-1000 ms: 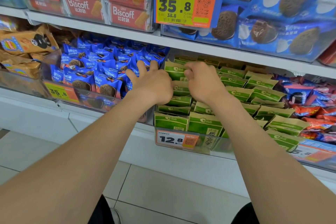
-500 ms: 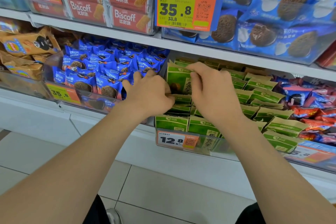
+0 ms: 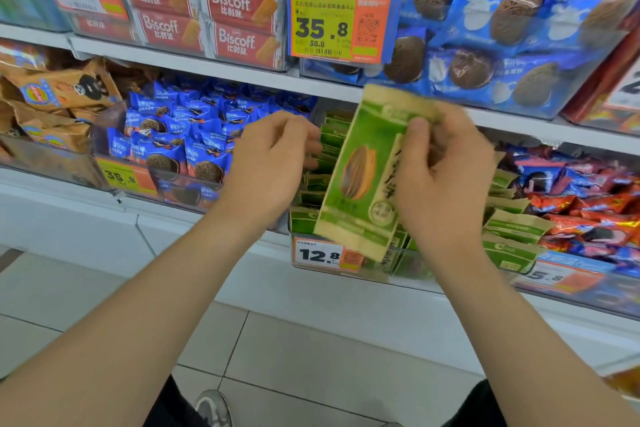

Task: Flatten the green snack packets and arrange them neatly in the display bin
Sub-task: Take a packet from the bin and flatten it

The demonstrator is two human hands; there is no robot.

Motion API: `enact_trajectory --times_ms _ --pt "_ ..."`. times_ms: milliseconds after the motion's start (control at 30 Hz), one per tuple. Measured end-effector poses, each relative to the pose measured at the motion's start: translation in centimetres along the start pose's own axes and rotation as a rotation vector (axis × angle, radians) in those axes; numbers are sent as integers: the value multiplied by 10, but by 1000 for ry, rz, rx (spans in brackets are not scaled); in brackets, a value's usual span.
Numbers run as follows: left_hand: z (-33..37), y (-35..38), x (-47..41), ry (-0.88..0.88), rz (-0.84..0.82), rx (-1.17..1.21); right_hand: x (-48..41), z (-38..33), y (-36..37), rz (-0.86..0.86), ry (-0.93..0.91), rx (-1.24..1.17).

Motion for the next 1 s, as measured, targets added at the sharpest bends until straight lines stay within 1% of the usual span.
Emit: enact_trajectory --times_ms 33,100,133,233,300,367,500,567,667,733,833,933,1000 --pt "1 5 6 -31 -39 56 4 1 3 -88 32 9" --pt "-1 14 18 -34 -60 69 13 0 10 -220 135 -44" --pt "-3 18 22 -37 -42 89 16 -3 12 -259 227 -133" --pt "-9 22 29 -97 23 179 25 -18 14 -359 573 -498" --pt "-9 21 31 -113 33 195 28 -21 15 -421 643 -606" --pt "-8 20 32 -116 14 210 31 -21 17 -431 670 -661" --pt "-3 19 36 -89 -40 110 36 -19 22 -431 766 -787" --pt "3 17 40 -116 -64 134 36 -20 21 -421 772 -813" --pt "12 16 47 -103 -161 163 31 -19 17 -388 668 -719" --pt "13 16 49 -45 -187 113 27 -16 15 -378 553 -584" --pt "8 15 45 86 -155 -11 25 -13 16 -333 409 -424" --pt "6 14 44 214 -191 -114 24 -12 16 -273 333 -308" --pt "7 14 44 229 -220 -129 24 -13 16 -253 323 -271"
Point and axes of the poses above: each hand's wrist, its own x-axis away from the middle knuckle, its own y-axis out of the palm, z = x × y, the point moved 2 cm from there along -x, towards the middle knuckle, and after that the axes turned 2 degrees about -z, right-handed, at the moved point
